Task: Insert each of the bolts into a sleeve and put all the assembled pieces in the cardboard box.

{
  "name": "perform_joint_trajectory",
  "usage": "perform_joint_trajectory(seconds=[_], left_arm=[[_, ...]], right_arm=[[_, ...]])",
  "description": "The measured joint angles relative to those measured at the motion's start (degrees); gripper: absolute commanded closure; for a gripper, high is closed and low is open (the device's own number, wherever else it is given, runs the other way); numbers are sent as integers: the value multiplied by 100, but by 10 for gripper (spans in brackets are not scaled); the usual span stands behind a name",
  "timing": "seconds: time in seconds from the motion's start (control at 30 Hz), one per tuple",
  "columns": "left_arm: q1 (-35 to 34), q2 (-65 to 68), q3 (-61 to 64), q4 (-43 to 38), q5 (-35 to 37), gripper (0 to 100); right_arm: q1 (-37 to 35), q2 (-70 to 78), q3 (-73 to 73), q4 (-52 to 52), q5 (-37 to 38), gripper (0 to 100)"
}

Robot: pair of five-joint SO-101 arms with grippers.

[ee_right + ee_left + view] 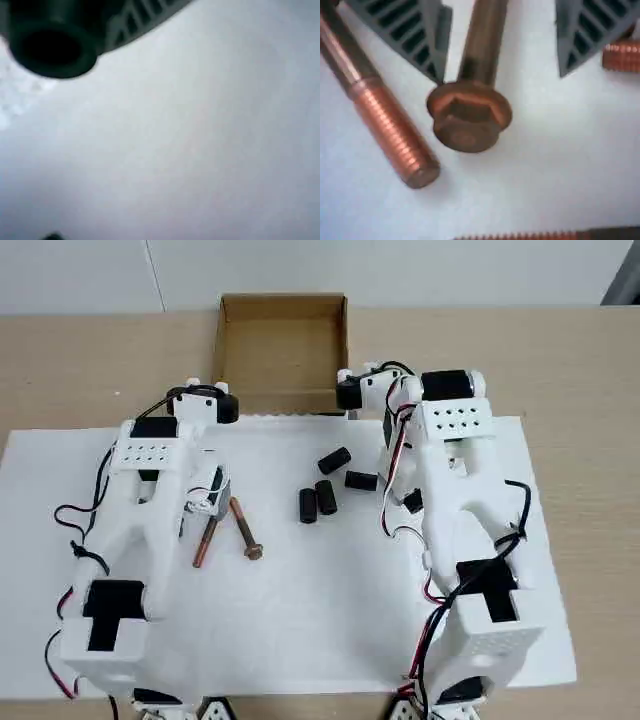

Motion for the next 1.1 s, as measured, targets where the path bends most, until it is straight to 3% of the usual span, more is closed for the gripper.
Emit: perform_joint_trajectory(seconds=[0.87,1.1], left_arm=[[211,527,0,-264,-9,870],[273,527,0,-299,-9,994]], right_arm=[[0,-9,0,0,0,991],[0,-9,0,0,0,991]])
